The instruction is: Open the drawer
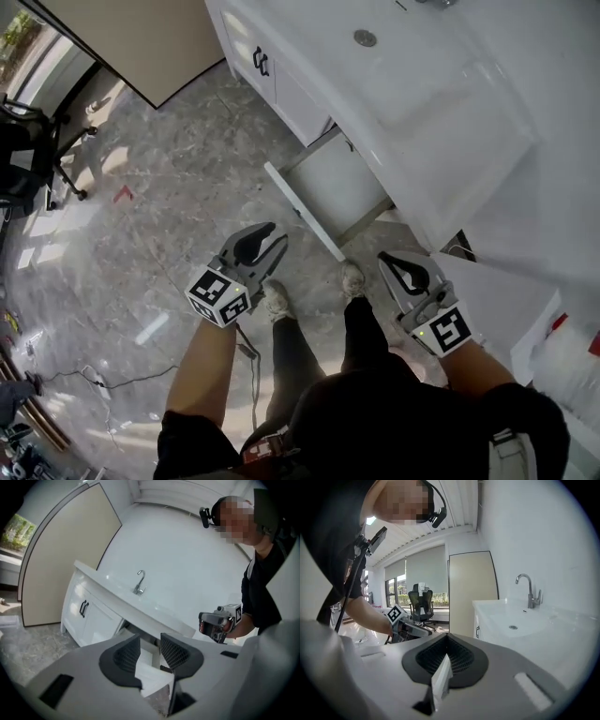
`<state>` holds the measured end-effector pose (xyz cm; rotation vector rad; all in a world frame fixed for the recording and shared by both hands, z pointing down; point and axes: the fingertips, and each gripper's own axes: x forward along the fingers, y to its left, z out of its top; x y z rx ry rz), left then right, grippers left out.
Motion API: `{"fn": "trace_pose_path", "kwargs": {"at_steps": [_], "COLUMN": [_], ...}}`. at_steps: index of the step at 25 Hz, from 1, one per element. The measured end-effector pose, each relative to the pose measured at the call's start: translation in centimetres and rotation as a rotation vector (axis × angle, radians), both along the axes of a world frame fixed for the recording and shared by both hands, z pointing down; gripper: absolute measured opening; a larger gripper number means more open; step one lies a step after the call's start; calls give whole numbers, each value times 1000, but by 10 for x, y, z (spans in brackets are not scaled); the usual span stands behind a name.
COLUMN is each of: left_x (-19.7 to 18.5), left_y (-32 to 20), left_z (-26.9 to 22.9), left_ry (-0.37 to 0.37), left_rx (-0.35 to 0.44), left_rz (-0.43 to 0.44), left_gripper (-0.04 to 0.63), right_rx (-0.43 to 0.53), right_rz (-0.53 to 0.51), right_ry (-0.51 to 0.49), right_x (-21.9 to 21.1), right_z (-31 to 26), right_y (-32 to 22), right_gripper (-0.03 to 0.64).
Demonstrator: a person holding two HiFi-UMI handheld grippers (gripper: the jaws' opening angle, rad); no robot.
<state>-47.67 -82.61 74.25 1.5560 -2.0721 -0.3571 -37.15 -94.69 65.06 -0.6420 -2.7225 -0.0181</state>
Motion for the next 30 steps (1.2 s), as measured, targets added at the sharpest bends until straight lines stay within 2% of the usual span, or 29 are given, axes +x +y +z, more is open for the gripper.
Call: {"fn": "trace_pose_path", "kwargs": {"at_steps": [4,10,13,23,30], "left_x": [-7,-1,7,28,46], "left_y": [3,9,6,23,37], "left_z": [-99,-221,-264,-395,-471], "left_ry": [-110,-217,-258,-370,-434], "left_rx": [54,102,121,182,295], "left_rz": [-24,-78,-80,-153,-182], "left_gripper": [135,36,2,2,2], "right_rx": [23,61,66,60,34], "right_rz": [15,5,-7,-64,-100], "right_ry": [-19,-70,-89,-127,-163], "right_x": [0,-1,-6,-20,-24], "right_z": [-52,-123,-157,-258,-321], "right_y": [-6,-16,-23,-20,-13], "right_gripper": [-2,-2,-3,-3,-2]}}
